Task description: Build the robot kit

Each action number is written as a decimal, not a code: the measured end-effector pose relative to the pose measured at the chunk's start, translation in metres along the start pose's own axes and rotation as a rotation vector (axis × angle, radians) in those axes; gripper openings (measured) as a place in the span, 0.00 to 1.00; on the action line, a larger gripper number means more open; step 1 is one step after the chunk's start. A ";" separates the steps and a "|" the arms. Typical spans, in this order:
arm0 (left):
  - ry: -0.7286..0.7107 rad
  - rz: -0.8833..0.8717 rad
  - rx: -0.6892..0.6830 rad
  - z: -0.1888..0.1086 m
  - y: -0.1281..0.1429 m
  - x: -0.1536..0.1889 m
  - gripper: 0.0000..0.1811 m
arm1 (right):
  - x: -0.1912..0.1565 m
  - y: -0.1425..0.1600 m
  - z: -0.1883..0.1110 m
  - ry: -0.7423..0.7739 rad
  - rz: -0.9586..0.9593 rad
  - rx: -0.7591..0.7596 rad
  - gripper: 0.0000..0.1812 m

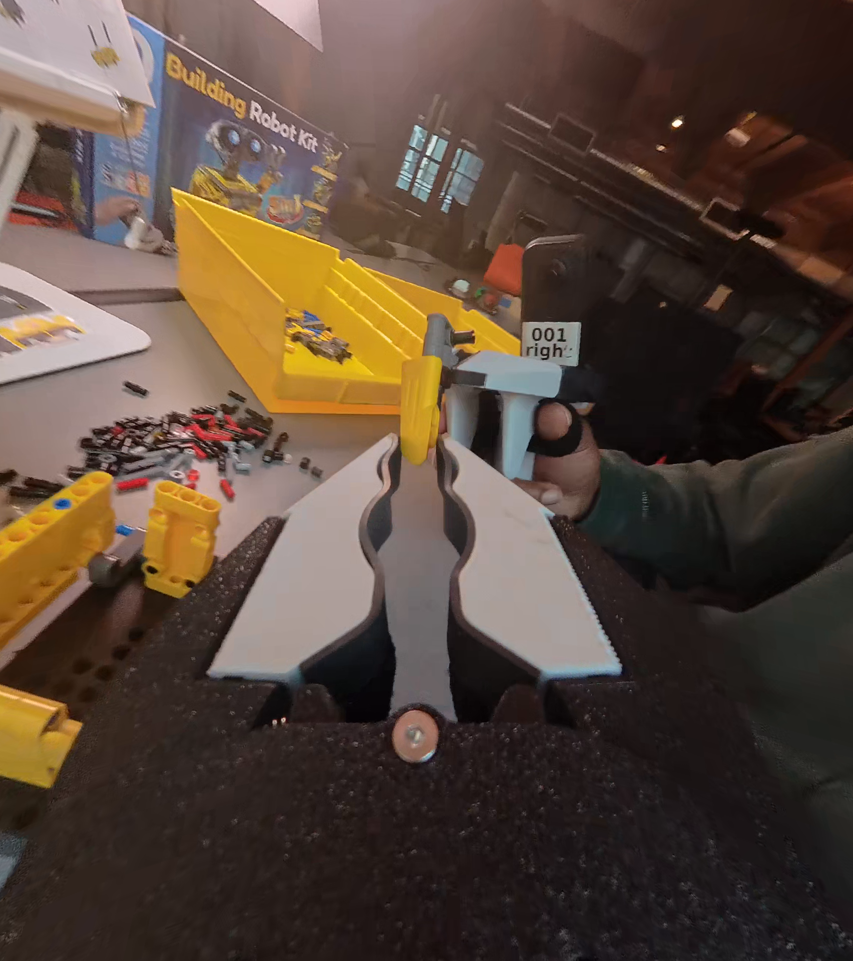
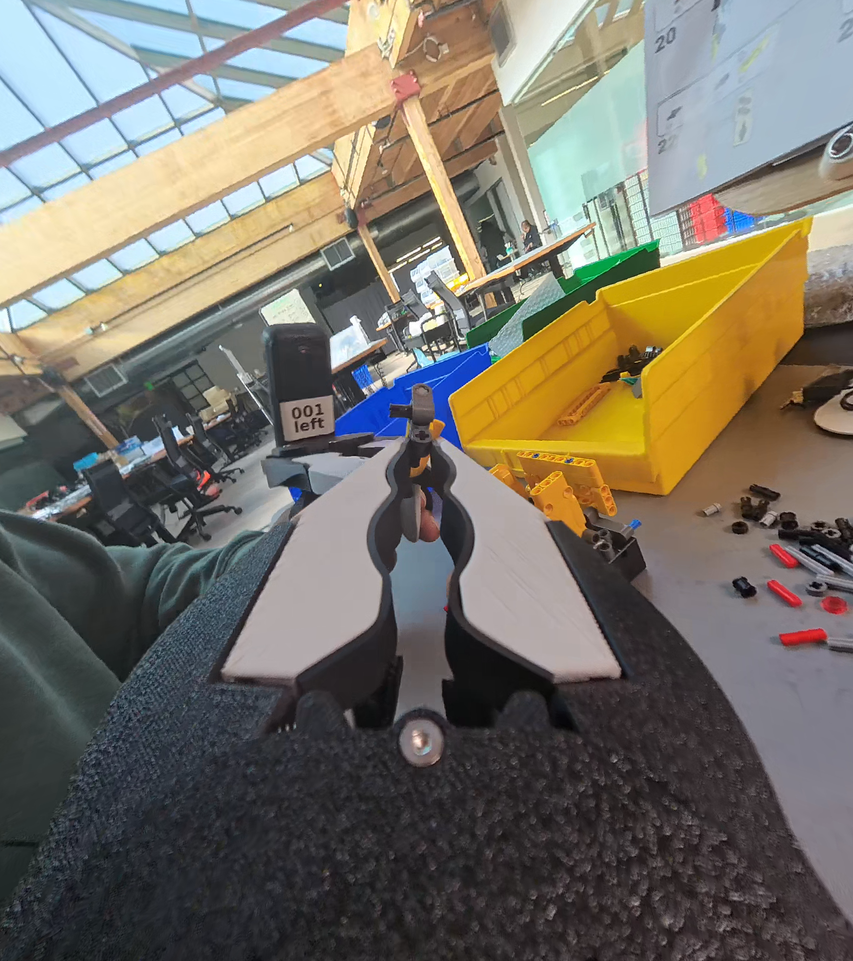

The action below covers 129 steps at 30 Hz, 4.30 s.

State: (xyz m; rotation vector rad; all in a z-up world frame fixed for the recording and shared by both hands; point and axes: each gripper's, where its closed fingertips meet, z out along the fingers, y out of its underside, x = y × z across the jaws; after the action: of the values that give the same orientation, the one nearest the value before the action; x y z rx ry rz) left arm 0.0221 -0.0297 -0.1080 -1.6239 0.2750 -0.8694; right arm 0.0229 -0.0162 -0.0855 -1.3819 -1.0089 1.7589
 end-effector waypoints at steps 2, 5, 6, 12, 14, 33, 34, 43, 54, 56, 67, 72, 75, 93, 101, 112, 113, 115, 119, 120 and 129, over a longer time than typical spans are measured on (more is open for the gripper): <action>-0.094 0.152 0.002 -0.002 -0.004 -0.005 0.06 | 0.003 -0.003 0.000 0.014 0.073 0.037 0.03; -0.217 0.352 0.003 -0.005 -0.008 -0.010 0.04 | 0.006 -0.003 -0.001 0.024 0.164 0.071 0.03; -0.248 0.411 -0.003 -0.005 -0.008 -0.011 0.04 | 0.007 -0.003 -0.001 0.029 0.187 0.080 0.03; -0.370 0.584 -0.019 -0.007 -0.009 -0.017 0.03 | 0.010 0.005 0.000 0.041 0.284 0.073 0.03; -0.380 0.570 -0.018 -0.008 -0.010 -0.020 0.03 | 0.010 0.009 0.000 0.046 0.289 0.054 0.03; -0.087 0.130 0.031 -0.012 -0.003 -0.012 0.00 | -0.004 0.003 -0.005 -0.049 0.092 0.010 0.12; -0.054 0.087 0.040 -0.013 -0.003 -0.010 0.00 | -0.006 0.002 -0.006 -0.053 0.037 0.006 0.14; 0.121 -0.057 -0.010 -0.007 0.014 0.005 0.00 | -0.017 0.008 -0.008 -0.124 -0.198 -0.063 0.19; 0.199 -0.104 -0.066 -0.004 0.026 0.012 0.00 | -0.006 0.015 -0.010 -0.142 -0.191 -0.102 0.21; 0.201 -0.102 -0.075 -0.003 0.027 0.012 0.00 | -0.005 0.015 -0.010 -0.147 -0.187 -0.104 0.19; 0.149 -0.020 -0.039 -0.005 0.020 0.009 0.00 | -0.005 0.015 -0.013 -0.184 -0.117 -0.109 0.15; 0.119 0.097 -0.012 -0.008 0.014 0.013 0.06 | -0.014 0.010 -0.015 -0.229 -0.129 -0.066 0.14; 0.137 0.142 -0.007 -0.008 0.013 0.020 0.09 | -0.020 0.010 -0.015 -0.237 -0.193 -0.049 0.14; -0.069 0.127 -0.101 -0.021 0.013 -0.031 0.03 | 0.091 0.040 -0.060 0.257 -0.493 -0.558 0.13; -0.131 0.168 -0.025 -0.037 -0.010 -0.043 0.03 | 0.088 0.083 -0.080 0.166 -0.538 -0.800 0.12; -0.233 0.167 0.087 -0.058 -0.033 -0.063 0.03 | 0.014 0.160 0.038 -0.006 -0.489 -0.883 0.13; -0.235 0.166 0.083 -0.058 -0.033 -0.063 0.03 | 0.015 0.164 0.046 0.006 -0.505 -0.913 0.13; -0.240 0.169 0.082 -0.059 -0.033 -0.064 0.03 | 0.020 0.170 0.060 0.034 -0.547 -0.939 0.14; -0.242 0.173 0.092 -0.061 -0.036 -0.063 0.03 | 0.026 0.173 0.075 0.077 -0.584 -0.971 0.09; -0.240 0.172 0.091 -0.061 -0.036 -0.063 0.03 | 0.025 0.174 0.074 0.071 -0.609 -0.984 0.06; -0.207 0.183 0.057 -0.052 -0.026 -0.053 0.03 | 0.030 0.164 0.028 0.093 -0.597 -1.024 0.04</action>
State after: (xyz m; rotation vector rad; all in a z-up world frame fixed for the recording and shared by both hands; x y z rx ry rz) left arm -0.0565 -0.0292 -0.1038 -1.5939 0.2463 -0.5607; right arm -0.0184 -0.0725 -0.2401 -1.4379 -2.1473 0.6994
